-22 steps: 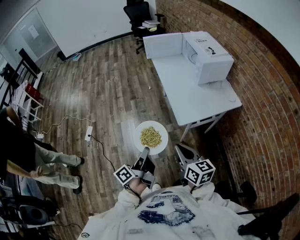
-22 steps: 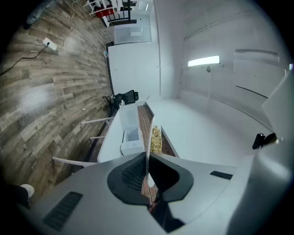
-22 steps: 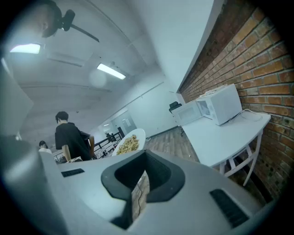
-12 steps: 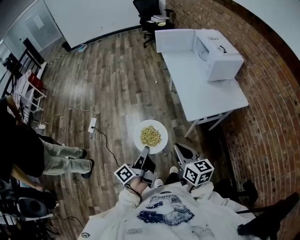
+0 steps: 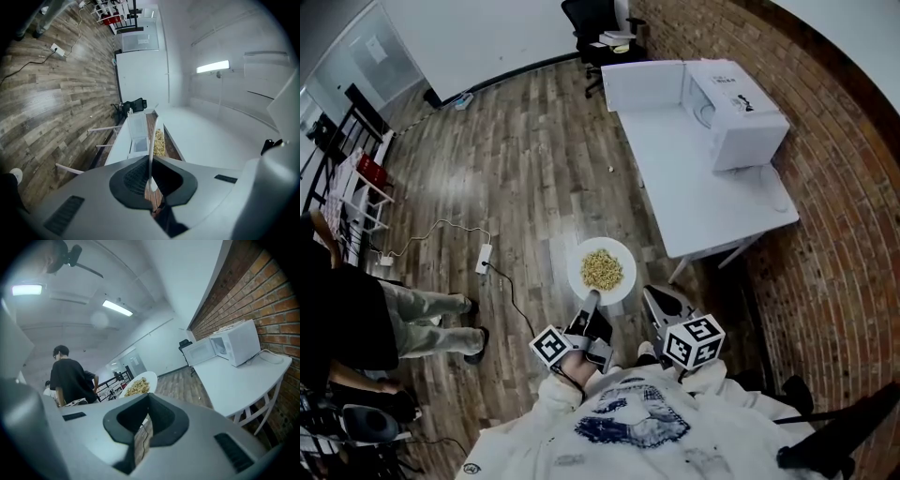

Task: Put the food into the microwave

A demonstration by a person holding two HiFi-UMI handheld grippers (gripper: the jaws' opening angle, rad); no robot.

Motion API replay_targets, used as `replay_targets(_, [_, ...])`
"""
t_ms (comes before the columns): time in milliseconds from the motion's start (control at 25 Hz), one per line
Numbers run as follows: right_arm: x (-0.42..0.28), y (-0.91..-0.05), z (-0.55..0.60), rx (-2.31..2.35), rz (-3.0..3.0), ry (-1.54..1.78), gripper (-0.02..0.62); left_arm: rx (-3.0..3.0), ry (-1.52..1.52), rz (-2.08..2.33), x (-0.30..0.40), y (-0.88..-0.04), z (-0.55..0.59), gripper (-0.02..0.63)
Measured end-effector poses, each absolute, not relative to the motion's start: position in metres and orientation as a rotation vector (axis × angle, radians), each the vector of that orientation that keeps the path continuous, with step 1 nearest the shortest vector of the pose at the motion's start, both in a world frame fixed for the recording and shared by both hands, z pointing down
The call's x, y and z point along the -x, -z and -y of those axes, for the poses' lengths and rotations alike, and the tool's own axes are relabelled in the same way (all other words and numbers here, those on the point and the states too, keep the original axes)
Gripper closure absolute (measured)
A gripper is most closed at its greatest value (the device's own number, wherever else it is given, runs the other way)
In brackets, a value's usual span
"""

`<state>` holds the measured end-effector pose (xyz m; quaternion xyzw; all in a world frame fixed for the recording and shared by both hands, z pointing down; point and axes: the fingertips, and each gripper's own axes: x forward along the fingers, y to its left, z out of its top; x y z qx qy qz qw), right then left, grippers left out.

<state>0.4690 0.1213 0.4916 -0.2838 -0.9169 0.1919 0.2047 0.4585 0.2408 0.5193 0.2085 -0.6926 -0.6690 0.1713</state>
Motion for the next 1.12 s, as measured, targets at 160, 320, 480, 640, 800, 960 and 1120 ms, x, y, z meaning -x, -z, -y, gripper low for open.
replay_targets(160, [-0.452, -0.492, -0.108, 0.806, 2.547, -0.538, 0.581, -0.585, 1.899, 1.974, -0.441, -0.518, -0.226, 0.589])
replay_targets(320, [-0.439, -0.492, -0.096, 0.818, 2.544, -0.547, 0.581, -0.589, 1.897, 2.002, -0.426, -0.512, -0.215, 0.589])
replay_targets(480, [-0.429, -0.496, -0.086, 0.824, 2.523, -0.567, 0.581, -0.574, 1.915, 2.009, -0.419, -0.512, -0.206, 0.589])
replay_targets(640, [-0.420, -0.497, -0.082, 0.831, 2.510, -0.566, 0.581, -0.564, 1.917, 2.014, -0.412, -0.511, -0.202, 0.589])
replay_targets(800, [-0.409, -0.504, -0.084, 0.842, 2.490, -0.558, 0.581, -0.569, 1.917, 2.032, -0.400, -0.513, -0.203, 0.589])
replay_targets(960, [-0.392, -0.513, -0.089, 0.828, 2.471, -0.556, 0.581, -0.557, 1.938, 2.000, -0.382, -0.520, -0.206, 0.589])
replay_targets(1120, [-0.368, -0.517, -0.097, 0.798, 2.471, -0.556, 0.581, -0.562, 1.933, 1.985, -0.356, -0.526, -0.217, 0.589])
